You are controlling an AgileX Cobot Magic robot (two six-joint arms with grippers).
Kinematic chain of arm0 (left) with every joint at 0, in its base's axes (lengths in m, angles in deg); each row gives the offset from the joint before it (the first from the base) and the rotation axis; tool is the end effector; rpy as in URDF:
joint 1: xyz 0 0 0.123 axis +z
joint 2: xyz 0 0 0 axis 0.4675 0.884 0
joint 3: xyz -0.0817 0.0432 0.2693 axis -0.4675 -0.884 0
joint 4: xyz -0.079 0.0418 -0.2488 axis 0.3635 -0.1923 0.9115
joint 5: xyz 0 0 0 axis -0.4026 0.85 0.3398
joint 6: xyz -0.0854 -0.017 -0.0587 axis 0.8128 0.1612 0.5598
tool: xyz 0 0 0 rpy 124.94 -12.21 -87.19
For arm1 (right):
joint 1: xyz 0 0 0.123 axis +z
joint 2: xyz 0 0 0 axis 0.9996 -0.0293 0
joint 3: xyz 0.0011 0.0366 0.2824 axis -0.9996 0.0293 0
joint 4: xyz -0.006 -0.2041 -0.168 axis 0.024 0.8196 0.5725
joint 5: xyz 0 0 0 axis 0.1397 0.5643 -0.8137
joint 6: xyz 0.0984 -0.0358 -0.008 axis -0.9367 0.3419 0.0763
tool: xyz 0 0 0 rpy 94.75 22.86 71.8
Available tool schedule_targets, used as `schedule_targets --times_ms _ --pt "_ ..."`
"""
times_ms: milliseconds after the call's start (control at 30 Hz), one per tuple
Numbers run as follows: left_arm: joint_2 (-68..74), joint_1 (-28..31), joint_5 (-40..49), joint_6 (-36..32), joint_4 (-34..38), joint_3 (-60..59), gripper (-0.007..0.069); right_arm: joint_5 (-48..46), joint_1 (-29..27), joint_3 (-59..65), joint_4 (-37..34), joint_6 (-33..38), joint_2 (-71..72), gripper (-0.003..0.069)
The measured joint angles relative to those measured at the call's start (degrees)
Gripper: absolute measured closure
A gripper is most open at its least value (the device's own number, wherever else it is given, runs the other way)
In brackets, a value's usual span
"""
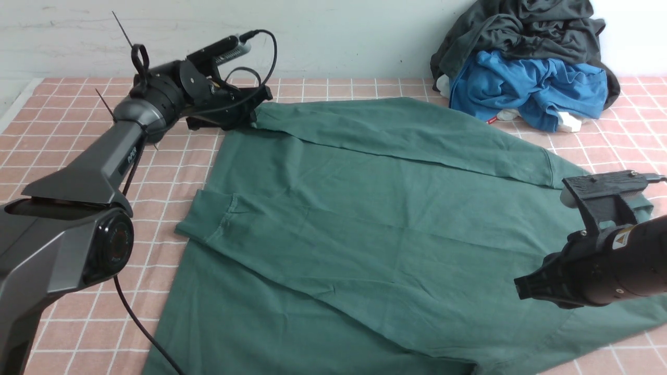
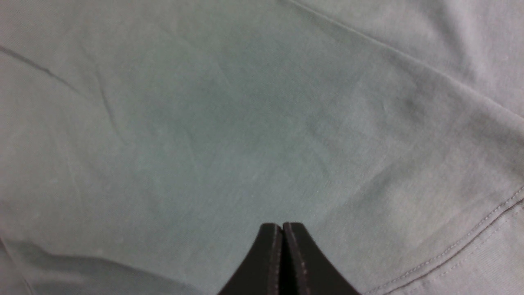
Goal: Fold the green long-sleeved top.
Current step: Use the left arm to clamp the cuff farthest from it, then use the left arm to drag and drop the cuff onto the cuff closest to the left arm
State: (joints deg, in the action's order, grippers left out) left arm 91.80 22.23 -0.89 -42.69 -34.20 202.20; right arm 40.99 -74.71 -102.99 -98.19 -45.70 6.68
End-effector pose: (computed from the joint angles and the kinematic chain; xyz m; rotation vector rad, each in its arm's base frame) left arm 0.6091 -0.0842 0.1438 -0.2763 2.2933 -0.5435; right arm 0.2617 0.0782 0.1770 -0.3502 2.7087 0.2588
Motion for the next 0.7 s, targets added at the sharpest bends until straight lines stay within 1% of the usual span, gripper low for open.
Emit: schedule_targets --times_ms 33,133,233,300,333,500,533,567,633,667,700 --pt "-0.38 0.0 0.47 0.0 -0.17 0.0 0.0611 0.0 0.0 0.0 0.0 0.0 0.0 0.0673" --pt "-4.51 0.0 8.01 -1.43 -4.11 0.0 0.0611 -0.34 0.0 0.0 0.0 0.0 0.0 0.0673" --pt "-9.32 0.0 20.21 -4.18 -7.65 0.0 0.0611 -0.94 0.0 -0.12 0.0 0.0 0.0 0.0673" --pt "-11.81 0.0 28.48 -6.46 -8.8 0.0 0.0611 -2.05 0.0 -0.74 0.0 0.0 0.0 0.0673" --pt "-13.17 -0.06 30.83 -8.3 -9.25 -0.19 0.0611 -2.91 0.0 -1.33 0.0 0.0 0.0 0.0673" --pt "-18.3 -1.08 32.42 -10.26 -10.66 -5.35 0.0611 -6.72 0.0 -3.38 2.21 -1.13 0.74 0.0673" --pt "-20.57 -1.8 32.42 -10.4 -11.6 -9.44 0.0611 -7.86 0.0 -3.65 3.69 -1.55 1.52 0.0673" --pt "-20.94 -1.94 32.42 -10.4 -11.85 -10.04 0.0611 -8.04 0.0 -3.65 3.95 -1.65 1.87 0.0673" --pt "-24.17 -3.07 32.44 -10.53 -12.74 -15.36 0.0611 -9.33 0.0 -3.84 6.15 -2.35 3.2 0.0673" --pt "-28.23 -4.42 32.39 -10.81 -13.48 -21.58 0.0611 -10.12 0.0 -3.94 7.84 -3.5 4.64 0.0673" --pt "-28.69 -4.58 32.39 -10.86 -13.65 -23.25 0.0611 -10.24 0.0 -3.94 8.2 -3.66 4.77 0.0673"
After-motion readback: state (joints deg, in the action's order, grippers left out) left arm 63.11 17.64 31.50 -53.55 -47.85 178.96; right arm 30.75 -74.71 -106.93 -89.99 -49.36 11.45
